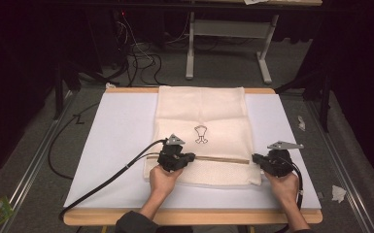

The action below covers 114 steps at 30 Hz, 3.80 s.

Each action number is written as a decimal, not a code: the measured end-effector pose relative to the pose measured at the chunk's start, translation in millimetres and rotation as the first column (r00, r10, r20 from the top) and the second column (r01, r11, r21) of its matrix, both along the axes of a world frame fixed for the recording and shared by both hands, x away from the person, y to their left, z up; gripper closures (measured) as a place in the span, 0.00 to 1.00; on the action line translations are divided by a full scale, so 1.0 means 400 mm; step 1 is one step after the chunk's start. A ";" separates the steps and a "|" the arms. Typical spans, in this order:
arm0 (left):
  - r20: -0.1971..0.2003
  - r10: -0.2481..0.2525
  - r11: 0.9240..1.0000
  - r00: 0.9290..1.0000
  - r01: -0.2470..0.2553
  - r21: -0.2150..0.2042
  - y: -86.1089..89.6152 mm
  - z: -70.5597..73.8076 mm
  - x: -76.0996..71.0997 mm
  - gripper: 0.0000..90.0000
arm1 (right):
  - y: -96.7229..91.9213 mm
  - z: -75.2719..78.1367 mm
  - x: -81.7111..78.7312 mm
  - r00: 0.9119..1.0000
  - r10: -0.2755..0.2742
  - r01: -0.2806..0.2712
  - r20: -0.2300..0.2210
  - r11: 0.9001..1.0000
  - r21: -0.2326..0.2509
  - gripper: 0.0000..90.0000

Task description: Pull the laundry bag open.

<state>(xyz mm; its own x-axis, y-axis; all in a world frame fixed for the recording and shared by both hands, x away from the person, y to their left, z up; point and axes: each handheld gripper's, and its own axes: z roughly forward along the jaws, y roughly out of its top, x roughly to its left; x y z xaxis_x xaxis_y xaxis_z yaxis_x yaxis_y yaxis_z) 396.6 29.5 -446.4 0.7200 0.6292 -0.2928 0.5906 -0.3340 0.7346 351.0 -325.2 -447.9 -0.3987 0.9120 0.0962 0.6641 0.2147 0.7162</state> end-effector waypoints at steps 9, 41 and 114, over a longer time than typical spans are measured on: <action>0.004 0.003 1.000 1.000 -0.003 0.001 0.009 0.002 -0.001 0.97 | 0.001 0.001 0.000 1.000 -0.001 0.001 -0.003 1.000 -0.004 0.96; 0.000 0.034 0.999 0.999 -0.034 -0.004 0.050 -0.003 0.000 0.97 | -0.004 0.011 0.004 1.000 -0.018 0.018 0.011 1.000 -0.011 0.96; 0.000 0.083 0.996 0.997 -0.083 0.041 0.145 -0.002 0.009 0.97 | -0.010 0.015 0.006 0.999 -0.034 0.035 0.033 0.999 -0.031 0.96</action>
